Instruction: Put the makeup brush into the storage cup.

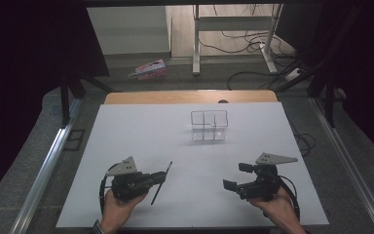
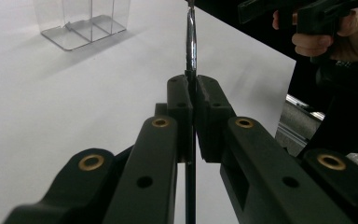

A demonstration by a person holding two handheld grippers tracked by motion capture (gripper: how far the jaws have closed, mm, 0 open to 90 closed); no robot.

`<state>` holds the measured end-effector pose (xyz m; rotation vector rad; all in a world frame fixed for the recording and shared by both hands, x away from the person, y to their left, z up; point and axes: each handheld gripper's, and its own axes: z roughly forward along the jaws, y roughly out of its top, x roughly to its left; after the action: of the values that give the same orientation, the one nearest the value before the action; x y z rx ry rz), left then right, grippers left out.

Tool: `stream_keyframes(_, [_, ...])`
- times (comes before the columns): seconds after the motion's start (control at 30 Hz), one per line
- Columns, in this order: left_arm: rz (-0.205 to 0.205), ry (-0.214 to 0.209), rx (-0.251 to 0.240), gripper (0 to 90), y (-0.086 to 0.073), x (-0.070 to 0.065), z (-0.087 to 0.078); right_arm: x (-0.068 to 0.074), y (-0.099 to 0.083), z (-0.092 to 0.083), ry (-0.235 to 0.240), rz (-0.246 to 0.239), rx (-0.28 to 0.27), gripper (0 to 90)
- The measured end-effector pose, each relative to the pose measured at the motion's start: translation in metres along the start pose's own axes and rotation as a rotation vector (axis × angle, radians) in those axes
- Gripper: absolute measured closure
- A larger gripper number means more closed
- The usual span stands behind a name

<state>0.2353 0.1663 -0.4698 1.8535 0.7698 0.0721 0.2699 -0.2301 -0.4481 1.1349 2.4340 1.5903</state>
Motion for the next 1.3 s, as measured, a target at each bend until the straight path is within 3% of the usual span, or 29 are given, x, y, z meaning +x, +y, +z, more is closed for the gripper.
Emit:
stream_keyframes(0.3, [-0.004,-0.021,-0.005,86.2,0.002,-0.001,0.008,0.013,0.009,0.022,0.076,0.001,-0.003,1.8])
stream_keyframes(0.7, [0.031,-0.047,0.009,86.2,0.007,-0.002,0.024,0.018,0.018,0.041,0.124,-0.015,-0.004,6.4])
stream_keyframes(1.23, [0.053,-0.07,0.003,86.2,0.013,-0.007,0.035,0.031,0.031,0.065,0.188,-0.022,0.023,28.7])
stream_keyframes(1.3, [0.056,-0.072,0.003,86.2,0.013,-0.008,0.036,0.033,0.033,0.066,0.194,-0.025,0.018,36.4])
